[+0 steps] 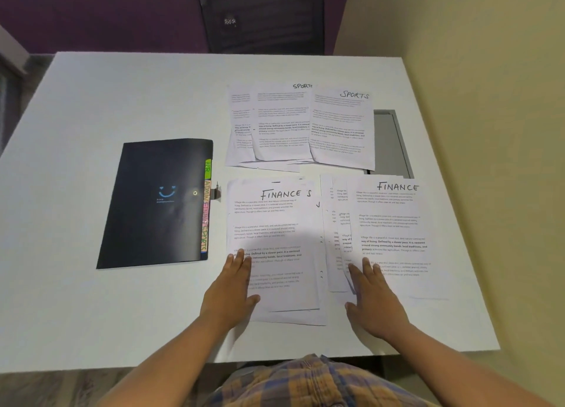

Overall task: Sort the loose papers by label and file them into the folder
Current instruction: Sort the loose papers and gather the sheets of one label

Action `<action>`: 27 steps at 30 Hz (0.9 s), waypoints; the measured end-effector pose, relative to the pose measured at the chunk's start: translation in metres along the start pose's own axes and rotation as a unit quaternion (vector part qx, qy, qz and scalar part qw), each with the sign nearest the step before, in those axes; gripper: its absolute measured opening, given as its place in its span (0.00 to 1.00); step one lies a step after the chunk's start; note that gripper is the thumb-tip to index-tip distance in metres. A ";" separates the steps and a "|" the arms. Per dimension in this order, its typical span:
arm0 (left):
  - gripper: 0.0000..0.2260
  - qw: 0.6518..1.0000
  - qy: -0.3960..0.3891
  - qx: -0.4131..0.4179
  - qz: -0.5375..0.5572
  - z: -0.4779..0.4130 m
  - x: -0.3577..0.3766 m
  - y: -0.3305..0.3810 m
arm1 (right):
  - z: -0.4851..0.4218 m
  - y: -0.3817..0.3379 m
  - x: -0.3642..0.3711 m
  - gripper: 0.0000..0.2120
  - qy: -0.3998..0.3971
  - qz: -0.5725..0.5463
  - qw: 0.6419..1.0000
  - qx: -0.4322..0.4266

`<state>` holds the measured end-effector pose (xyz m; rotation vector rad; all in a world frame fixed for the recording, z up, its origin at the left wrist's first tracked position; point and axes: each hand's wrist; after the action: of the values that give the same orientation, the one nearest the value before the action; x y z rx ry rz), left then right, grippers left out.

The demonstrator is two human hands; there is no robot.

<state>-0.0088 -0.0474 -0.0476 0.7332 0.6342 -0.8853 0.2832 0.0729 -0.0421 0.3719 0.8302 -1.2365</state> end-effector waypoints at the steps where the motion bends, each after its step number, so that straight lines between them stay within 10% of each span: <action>1: 0.40 1.000 0.003 0.003 0.005 0.000 0.000 -0.001 | 0.000 -0.001 -0.001 0.40 -0.001 -0.002 1.000 0.003; 12: 0.27 0.943 0.177 -0.106 0.262 0.022 -0.010 0.010 | 0.013 -0.048 -0.011 0.25 0.060 -0.189 0.980 -0.013; 17: 0.20 0.920 0.127 -0.138 0.344 0.032 -0.011 0.001 | 0.012 -0.076 -0.007 0.06 0.026 -0.229 0.973 0.033; 27: 0.09 0.909 0.023 -0.143 0.391 0.037 -0.015 -0.024 | 0.006 -0.102 0.003 0.08 0.029 -0.407 0.902 0.140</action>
<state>-0.0300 -0.0801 -0.0217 0.6595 0.4341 -0.0303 0.1907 0.0340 -0.0224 0.2961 0.8902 -2.1511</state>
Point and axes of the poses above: each hand's wrist, its own z-axis away from the middle knuckle, its own x-axis out of the palm, y = z × x, and after that the axes turned 8 degrees about -y, right-handed
